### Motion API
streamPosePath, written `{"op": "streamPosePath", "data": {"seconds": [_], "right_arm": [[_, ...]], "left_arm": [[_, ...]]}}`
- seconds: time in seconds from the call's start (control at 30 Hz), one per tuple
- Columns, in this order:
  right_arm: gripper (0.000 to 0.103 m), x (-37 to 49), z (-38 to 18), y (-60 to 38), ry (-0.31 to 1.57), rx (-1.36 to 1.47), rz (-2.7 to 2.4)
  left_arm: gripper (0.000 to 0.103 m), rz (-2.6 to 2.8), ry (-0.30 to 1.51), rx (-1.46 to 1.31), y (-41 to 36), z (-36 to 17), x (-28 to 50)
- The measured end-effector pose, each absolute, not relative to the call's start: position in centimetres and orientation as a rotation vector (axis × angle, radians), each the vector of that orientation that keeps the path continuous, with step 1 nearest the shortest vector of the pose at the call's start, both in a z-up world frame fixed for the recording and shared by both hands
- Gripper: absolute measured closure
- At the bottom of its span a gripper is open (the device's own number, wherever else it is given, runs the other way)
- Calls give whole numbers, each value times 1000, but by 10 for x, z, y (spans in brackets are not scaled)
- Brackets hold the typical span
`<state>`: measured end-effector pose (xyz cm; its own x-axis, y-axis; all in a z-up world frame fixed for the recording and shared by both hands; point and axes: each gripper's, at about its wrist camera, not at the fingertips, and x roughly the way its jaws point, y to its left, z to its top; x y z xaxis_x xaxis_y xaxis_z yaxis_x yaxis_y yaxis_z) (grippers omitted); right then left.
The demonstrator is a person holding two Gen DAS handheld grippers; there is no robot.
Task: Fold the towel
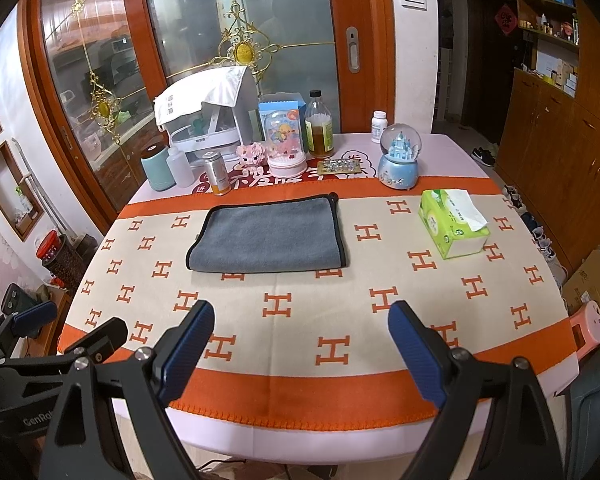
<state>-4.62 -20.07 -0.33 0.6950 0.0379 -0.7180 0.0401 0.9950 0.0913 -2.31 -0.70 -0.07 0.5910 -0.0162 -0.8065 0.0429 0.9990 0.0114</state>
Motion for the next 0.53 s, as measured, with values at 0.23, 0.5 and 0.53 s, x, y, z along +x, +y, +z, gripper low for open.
{"op": "streamPosePath", "data": {"seconds": [0.23, 0.5, 0.53], "right_arm": [[14, -46, -3, -200, 802, 103, -1], [14, -46, -4, -200, 803, 104, -3], [14, -46, -4, -200, 803, 104, -3]], "left_arm": [[1, -34, 938, 32, -7, -2, -23], [1, -38, 943, 32, -5, -3, -23], [1, -38, 944, 33, -5, -4, -24]]}}
